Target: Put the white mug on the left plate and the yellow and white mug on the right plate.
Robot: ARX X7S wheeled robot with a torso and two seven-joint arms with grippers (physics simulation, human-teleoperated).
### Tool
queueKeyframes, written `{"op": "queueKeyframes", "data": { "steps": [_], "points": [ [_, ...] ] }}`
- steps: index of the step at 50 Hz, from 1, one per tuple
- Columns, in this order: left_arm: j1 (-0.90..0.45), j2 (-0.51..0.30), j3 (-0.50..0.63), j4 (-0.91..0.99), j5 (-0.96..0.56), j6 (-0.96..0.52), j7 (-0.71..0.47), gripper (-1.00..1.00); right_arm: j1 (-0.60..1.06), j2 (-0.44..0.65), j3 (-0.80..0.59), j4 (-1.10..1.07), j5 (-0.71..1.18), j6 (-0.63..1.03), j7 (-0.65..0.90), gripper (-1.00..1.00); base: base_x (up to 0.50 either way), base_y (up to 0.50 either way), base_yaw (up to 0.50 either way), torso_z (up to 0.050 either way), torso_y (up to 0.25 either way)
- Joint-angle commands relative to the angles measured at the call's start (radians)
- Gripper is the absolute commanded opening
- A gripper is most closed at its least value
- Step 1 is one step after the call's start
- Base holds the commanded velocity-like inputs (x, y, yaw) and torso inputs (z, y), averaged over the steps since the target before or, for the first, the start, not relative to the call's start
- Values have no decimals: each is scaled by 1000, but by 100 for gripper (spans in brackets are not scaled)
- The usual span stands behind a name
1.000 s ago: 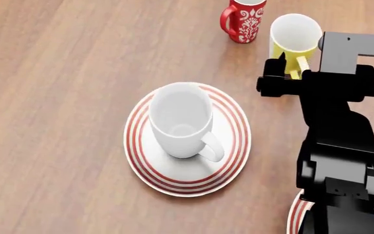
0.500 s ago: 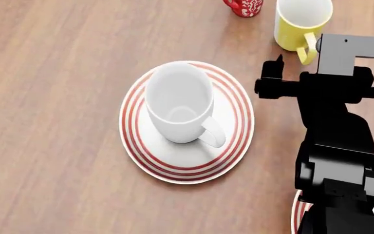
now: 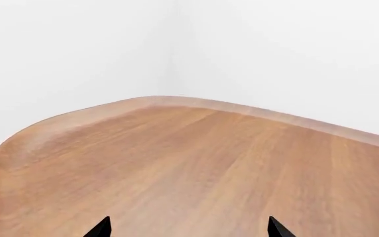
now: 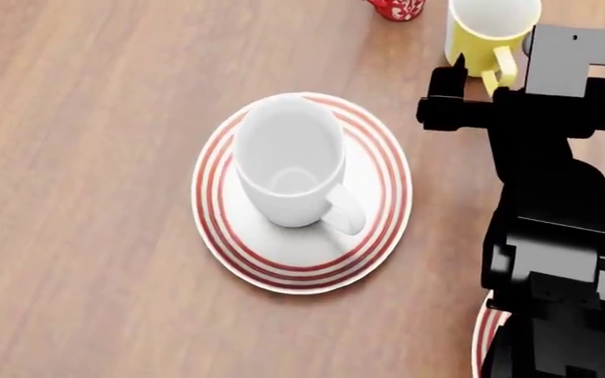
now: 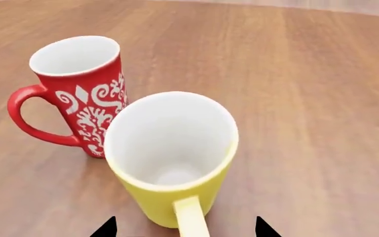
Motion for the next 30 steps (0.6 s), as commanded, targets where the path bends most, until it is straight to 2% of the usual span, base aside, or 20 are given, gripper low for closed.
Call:
{"op": "queueKeyframes", "data": {
  "steps": [1, 4, 13, 14, 30],
  "points": [
    [11, -4, 11, 3, 17, 19, 18, 100, 7, 1, 6, 2, 0, -20, -2, 100, 0, 0, 0, 2, -250],
    [7, -2, 6, -1, 18, 14, 8, 100, 3, -2, 0, 2, -5, -17, 4, 100, 0, 0, 0, 2, -234],
    [1, -3, -4, -3, -11, 3, -6, 100, -2, -4, 4, 2, 0, -19, 2, 100, 0, 0, 0, 0, 0],
    [1, -3, -4, -3, -8, 3, -8, 100, -3, -4, 4, 2, -1, -21, 5, -100, 0, 0, 0, 0, 0],
    [6, -7, -10, 3, -16, 6, -12, 100, -31, 2, 36, 2, 6, -79, 6, -100, 0, 0, 0, 0, 0]
  ]
}}
